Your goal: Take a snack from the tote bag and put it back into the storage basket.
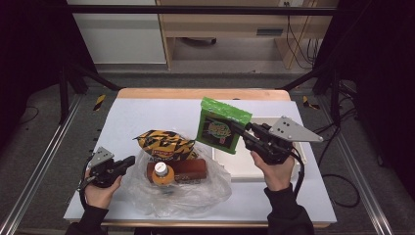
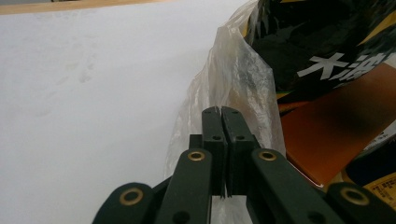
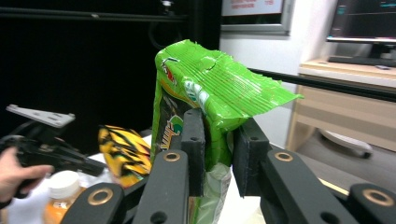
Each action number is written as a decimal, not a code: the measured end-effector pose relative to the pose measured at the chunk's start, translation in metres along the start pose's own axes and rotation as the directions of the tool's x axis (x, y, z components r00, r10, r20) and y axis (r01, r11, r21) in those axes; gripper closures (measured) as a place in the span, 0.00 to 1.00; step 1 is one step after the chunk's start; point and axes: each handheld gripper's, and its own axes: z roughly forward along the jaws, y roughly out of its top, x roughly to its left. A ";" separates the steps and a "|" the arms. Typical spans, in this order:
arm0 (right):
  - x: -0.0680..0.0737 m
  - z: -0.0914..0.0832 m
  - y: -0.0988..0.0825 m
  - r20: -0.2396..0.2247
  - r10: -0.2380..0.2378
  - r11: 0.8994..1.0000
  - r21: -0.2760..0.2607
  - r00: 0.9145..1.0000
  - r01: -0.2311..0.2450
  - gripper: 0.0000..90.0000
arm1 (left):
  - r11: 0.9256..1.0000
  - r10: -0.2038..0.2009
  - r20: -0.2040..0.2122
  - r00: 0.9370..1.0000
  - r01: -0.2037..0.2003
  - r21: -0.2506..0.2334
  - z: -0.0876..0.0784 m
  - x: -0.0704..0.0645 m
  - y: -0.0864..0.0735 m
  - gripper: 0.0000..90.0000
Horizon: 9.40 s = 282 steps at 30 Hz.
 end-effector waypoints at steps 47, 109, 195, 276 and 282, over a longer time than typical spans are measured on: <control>-0.082 0.046 -0.079 0.193 0.037 0.975 0.206 0.981 -0.077 0.85 | 1.000 0.018 -0.009 1.000 -0.018 0.000 0.001 -0.001 0.000 1.00; -0.102 0.071 -0.109 0.393 0.019 0.938 0.313 0.919 -0.153 0.35 | 1.000 0.026 -0.013 1.000 -0.026 0.006 0.003 -0.001 0.000 1.00; 0.049 0.082 -0.075 -0.034 0.067 0.970 0.235 0.997 -0.057 0.24 | 0.990 0.070 -0.004 0.998 -0.070 -0.124 -0.027 -0.020 0.020 0.55; 0.058 0.108 -0.041 -0.160 -0.023 0.993 0.115 0.987 0.042 0.98 | 0.996 0.078 0.008 0.997 -0.078 0.034 0.013 -0.022 -0.006 0.89; 0.058 0.105 -0.025 -0.164 -0.021 0.996 0.084 0.986 0.035 0.98 | 0.997 0.075 0.012 0.997 -0.075 0.035 0.013 -0.021 -0.006 0.89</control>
